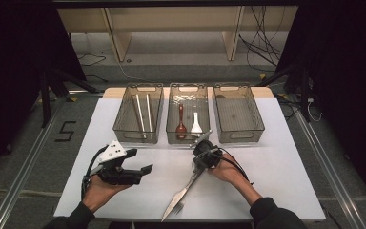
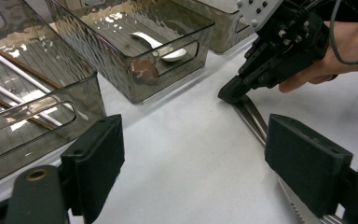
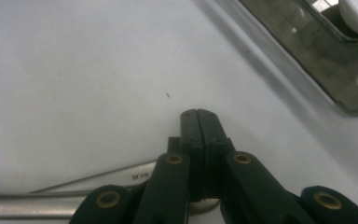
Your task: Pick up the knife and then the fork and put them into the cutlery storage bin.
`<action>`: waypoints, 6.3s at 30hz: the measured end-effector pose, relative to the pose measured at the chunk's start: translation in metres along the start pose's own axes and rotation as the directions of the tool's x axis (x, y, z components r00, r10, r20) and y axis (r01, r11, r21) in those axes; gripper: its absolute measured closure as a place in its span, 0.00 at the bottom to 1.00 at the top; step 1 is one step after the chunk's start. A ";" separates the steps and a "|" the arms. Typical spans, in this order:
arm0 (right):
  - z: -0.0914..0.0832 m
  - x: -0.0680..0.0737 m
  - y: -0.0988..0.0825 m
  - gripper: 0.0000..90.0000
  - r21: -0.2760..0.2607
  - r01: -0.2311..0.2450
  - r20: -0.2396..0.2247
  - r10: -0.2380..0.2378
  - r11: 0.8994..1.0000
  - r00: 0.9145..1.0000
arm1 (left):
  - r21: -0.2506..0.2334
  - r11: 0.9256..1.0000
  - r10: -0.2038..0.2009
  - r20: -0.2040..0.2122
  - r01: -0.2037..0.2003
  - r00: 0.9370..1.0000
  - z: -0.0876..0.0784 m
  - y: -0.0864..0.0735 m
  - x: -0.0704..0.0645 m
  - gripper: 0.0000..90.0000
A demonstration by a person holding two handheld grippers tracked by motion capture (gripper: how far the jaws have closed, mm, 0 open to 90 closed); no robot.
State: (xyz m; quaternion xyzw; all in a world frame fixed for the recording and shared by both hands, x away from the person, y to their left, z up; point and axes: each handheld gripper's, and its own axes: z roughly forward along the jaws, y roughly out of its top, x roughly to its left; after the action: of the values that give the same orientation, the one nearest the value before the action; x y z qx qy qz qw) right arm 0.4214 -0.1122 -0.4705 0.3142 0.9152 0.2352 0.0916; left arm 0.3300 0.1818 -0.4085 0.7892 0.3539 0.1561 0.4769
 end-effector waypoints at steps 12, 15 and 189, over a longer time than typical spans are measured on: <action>-0.025 -0.001 -0.031 1.00 0.067 -0.031 0.018 0.030 0.997 0.999 | 0.004 1.000 0.001 0.000 -0.001 1.000 0.001 0.000 -0.001 0.21; -0.032 0.001 -0.038 1.00 0.085 -0.038 0.012 0.037 0.996 0.999 | 0.001 1.000 0.002 -0.001 -0.002 1.000 0.001 0.000 -0.001 0.21; -0.125 -0.092 -0.022 0.94 -0.191 -0.141 0.110 0.164 0.971 0.980 | -0.060 0.998 -0.017 -0.031 0.015 0.999 -0.008 -0.002 0.010 0.17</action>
State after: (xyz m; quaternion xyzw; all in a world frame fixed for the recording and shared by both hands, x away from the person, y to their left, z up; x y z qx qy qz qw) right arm 0.4427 -0.2313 -0.3704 0.3883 0.8554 0.3040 0.1587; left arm 0.3318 0.1949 -0.4077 0.7693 0.3627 0.1752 0.4958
